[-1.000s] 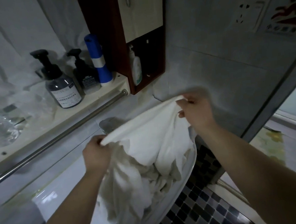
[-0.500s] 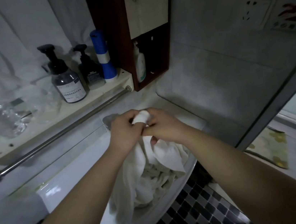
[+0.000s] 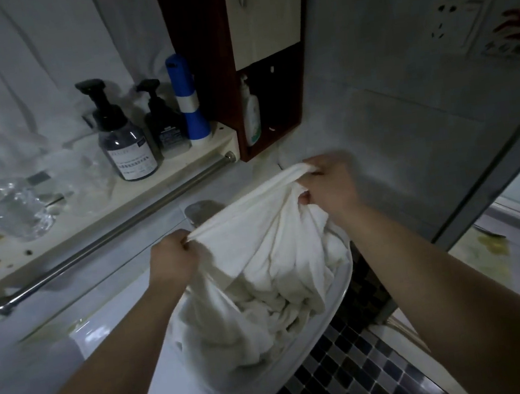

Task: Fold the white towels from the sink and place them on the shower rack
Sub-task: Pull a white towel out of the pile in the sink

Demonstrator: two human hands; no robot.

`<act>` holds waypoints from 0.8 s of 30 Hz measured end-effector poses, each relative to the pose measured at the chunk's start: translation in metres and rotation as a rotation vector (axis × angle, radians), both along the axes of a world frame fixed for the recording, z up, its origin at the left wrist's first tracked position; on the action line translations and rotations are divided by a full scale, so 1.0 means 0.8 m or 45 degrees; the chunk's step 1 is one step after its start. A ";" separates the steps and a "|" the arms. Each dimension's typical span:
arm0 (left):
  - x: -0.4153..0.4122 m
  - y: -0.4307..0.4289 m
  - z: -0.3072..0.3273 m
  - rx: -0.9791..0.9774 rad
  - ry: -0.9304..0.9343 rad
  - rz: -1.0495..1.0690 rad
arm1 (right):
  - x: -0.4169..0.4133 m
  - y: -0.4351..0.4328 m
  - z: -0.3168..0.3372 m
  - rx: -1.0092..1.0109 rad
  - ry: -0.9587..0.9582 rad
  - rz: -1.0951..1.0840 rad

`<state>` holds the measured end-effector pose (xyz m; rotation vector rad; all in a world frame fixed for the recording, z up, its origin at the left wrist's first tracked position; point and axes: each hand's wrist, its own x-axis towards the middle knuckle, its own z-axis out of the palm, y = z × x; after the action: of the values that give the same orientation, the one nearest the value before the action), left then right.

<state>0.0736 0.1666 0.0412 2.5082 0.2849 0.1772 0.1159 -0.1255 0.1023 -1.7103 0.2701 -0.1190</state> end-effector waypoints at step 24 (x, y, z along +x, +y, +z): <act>0.001 -0.037 0.034 -0.022 -0.393 -0.122 | -0.007 0.024 0.015 0.035 -0.045 -0.030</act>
<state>0.0745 0.1368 0.0680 2.4261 0.0403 0.5140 0.1101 -0.1061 0.1143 -1.6767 0.2644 -0.1623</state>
